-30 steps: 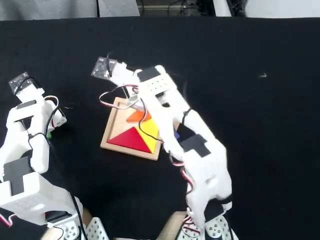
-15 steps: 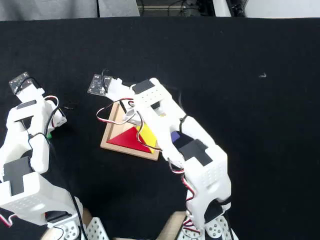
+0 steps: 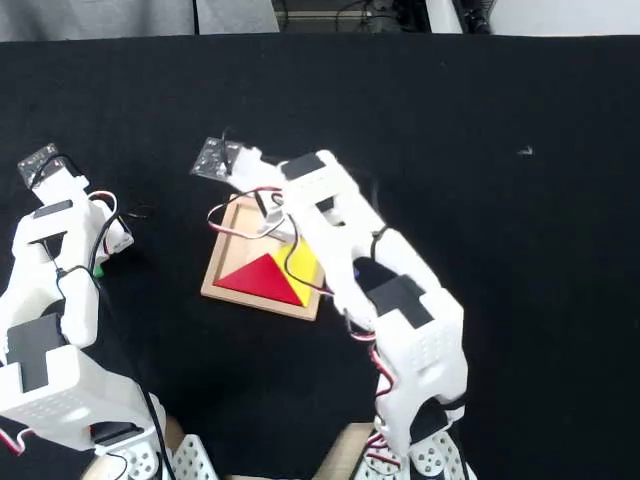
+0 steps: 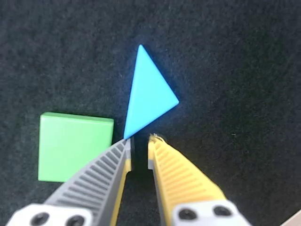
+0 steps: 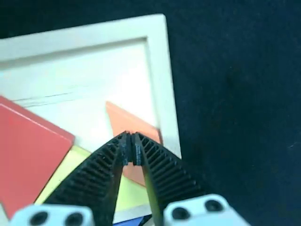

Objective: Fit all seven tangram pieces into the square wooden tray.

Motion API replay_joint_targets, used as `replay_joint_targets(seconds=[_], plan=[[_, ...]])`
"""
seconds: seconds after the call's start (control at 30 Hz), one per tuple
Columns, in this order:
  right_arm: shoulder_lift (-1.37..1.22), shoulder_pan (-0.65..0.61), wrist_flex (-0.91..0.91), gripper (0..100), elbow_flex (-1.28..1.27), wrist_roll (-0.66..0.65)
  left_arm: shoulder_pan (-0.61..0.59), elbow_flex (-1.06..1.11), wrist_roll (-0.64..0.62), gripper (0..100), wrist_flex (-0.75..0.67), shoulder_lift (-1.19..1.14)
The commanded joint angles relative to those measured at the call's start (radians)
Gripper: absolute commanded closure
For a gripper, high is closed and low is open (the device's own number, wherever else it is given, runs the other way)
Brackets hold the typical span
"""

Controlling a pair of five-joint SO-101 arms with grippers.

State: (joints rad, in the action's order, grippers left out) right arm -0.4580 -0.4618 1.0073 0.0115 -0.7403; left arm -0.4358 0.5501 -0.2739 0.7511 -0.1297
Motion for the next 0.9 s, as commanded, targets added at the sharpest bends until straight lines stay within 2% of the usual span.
replay_joint_targets(seconds=[0.0, 0.17, 0.3, 0.4, 0.87], plan=[[0.064, 0.029, -0.011, 98.7, 0.056, 0.005, 0.013, -0.005, 0.005, 92, -0.015, 0.052], [0.071, 0.049, -0.029, 98.7, 0.130, 0.011, 0.013, -0.005, 0.005, 92, -0.015, 0.052], [0.039, 0.081, -0.167, 98.7, 0.133, 0.012, 0.013, -0.005, 0.005, 92, -0.015, 0.052], [-0.025, 0.080, -0.207, 98.7, 0.142, 0.005, 0.013, -0.005, 0.005, 92, -0.015, 0.052], [-0.159, -0.040, 0.038, 98.7, 0.305, -0.133, 0.015, -0.005, 0.005, 92, -0.015, 0.052]])
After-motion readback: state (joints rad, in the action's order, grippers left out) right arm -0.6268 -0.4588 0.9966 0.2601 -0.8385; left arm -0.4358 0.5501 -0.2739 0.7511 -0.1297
